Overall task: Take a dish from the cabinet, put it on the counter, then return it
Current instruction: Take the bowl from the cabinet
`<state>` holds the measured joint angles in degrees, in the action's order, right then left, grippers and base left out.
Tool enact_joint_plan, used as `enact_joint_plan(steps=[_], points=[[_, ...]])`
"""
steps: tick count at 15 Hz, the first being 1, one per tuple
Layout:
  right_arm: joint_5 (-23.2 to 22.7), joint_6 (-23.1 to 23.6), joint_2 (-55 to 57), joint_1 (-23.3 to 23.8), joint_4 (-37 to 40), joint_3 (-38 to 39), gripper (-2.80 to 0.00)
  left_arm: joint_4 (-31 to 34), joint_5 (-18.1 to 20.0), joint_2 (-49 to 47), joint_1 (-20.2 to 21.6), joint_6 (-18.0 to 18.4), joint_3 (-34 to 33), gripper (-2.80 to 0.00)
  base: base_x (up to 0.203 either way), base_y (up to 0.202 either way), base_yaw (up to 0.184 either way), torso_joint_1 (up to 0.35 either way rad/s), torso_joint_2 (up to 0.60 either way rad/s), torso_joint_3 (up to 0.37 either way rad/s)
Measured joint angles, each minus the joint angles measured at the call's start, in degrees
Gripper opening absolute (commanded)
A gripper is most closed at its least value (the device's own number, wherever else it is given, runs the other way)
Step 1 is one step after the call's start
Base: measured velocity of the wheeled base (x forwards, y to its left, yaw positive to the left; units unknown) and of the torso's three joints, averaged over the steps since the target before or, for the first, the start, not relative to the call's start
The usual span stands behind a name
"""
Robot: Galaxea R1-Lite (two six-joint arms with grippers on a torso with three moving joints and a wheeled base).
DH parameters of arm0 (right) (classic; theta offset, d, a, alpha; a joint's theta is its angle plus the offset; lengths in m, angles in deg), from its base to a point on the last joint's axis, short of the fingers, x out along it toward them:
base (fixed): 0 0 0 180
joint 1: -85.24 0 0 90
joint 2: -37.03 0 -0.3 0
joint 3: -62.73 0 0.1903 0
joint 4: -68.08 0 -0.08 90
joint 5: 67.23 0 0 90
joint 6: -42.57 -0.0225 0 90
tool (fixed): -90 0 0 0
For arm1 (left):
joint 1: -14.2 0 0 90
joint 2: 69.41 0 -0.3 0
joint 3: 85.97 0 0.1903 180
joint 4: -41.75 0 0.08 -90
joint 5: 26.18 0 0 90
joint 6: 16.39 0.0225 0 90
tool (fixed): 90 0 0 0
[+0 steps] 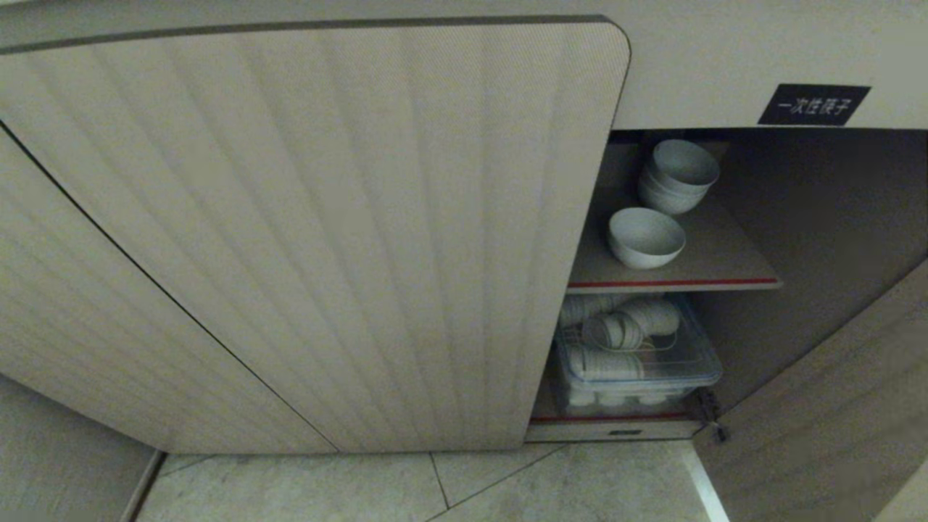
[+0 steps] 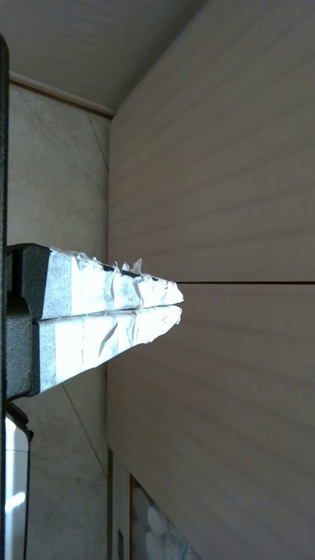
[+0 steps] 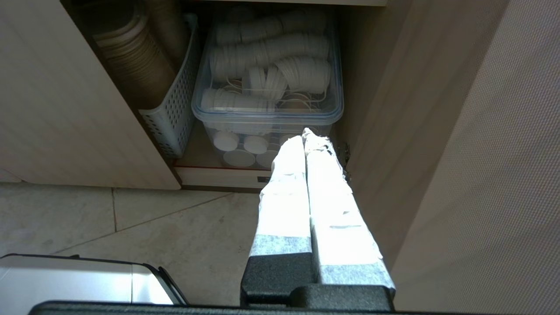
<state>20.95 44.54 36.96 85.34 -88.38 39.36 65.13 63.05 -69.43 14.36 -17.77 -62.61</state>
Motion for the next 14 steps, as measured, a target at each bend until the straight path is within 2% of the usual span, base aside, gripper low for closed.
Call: enact_joint_plan(steps=[10,14], points=[[-0.02,0.56,0.00,0.00,-0.02,0.00,-2.80,-0.02,0.00,0.00,0.00,0.00,0.00,-2.80,0.000,0.000,0.000,0.000,0.00,0.000],[-0.35,3.09,0.00,0.00,0.04,-0.07,-2.80,-0.02,0.00,0.00,0.00,-0.02,0.00,-2.80,0.000,0.000,0.000,0.000,0.00,0.000]])
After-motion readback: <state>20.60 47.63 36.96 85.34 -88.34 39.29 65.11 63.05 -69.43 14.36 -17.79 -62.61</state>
